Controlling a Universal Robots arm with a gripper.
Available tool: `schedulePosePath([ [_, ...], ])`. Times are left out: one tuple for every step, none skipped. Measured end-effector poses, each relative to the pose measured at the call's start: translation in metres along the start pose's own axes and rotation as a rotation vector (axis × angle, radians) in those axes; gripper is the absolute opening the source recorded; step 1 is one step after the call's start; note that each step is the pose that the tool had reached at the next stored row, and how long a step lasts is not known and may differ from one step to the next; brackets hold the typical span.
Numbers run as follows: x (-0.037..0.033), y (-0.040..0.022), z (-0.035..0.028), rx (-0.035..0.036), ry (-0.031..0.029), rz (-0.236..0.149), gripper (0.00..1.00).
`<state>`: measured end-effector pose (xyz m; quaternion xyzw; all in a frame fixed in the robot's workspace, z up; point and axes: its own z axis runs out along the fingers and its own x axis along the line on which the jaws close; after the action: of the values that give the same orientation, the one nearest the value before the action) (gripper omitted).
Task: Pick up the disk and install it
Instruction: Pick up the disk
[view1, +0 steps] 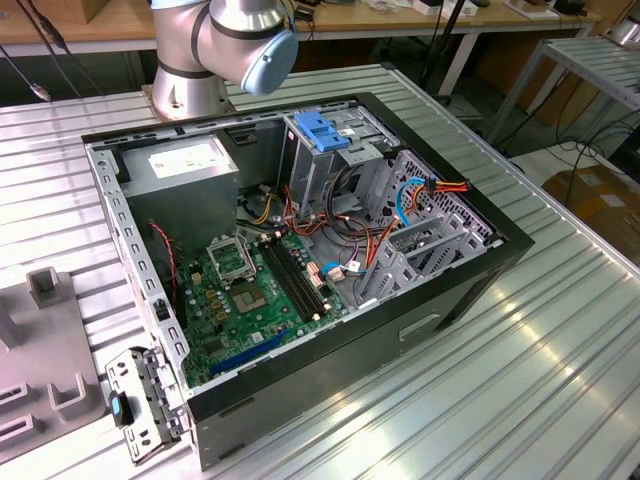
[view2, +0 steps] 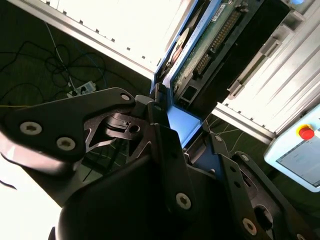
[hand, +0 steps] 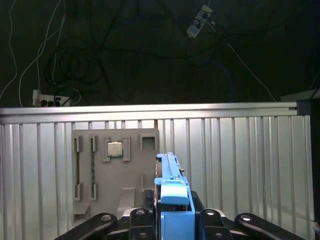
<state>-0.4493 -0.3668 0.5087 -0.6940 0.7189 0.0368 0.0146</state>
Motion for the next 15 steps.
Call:
schedulePosePath([
  [-0.0001, -0.0016, 0.0004, 0.0033, 0.0006, 0.0, 0.37],
  [0.0, -0.003, 0.001, 0.0079, 0.0008, 0.0, 0.37],
  [0.0, -0.0039, 0.0012, 0.0106, 0.0008, -0.001, 0.37],
  [0.0, -0.0047, 0.0014, 0.0125, 0.0008, -0.001, 0.37],
  [-0.0001, -0.0068, 0.0016, 0.014, 0.0007, -0.001, 0.37],
  [-0.0002, -0.0087, 0.0019, 0.0141, 0.0006, -0.001, 0.37],
  [-0.0002, -0.0101, 0.0021, 0.0141, 0.0006, -0.001, 0.37],
  [-0.0002, -0.0116, 0.0021, 0.0141, 0.0007, -0.001, 0.37],
  [-0.0003, -0.0132, 0.0022, 0.014, 0.0007, -0.001, 0.37],
  [-0.0003, -0.0147, 0.0022, 0.0141, 0.0006, -0.001, 0.37],
  [-0.0004, -0.0163, 0.0022, 0.0141, 0.0007, -0.001, 0.37],
  [-0.0004, -0.0184, 0.0022, 0.014, 0.0007, -0.001, 0.37],
  [-0.0005, -0.0201, 0.0022, 0.014, 0.0007, -0.001, 0.37],
  [-0.0006, -0.022, 0.0022, 0.014, 0.0007, -0.001, 0.37],
  [-0.0007, -0.024, 0.0022, 0.0141, 0.0007, -0.001, 0.37],
])
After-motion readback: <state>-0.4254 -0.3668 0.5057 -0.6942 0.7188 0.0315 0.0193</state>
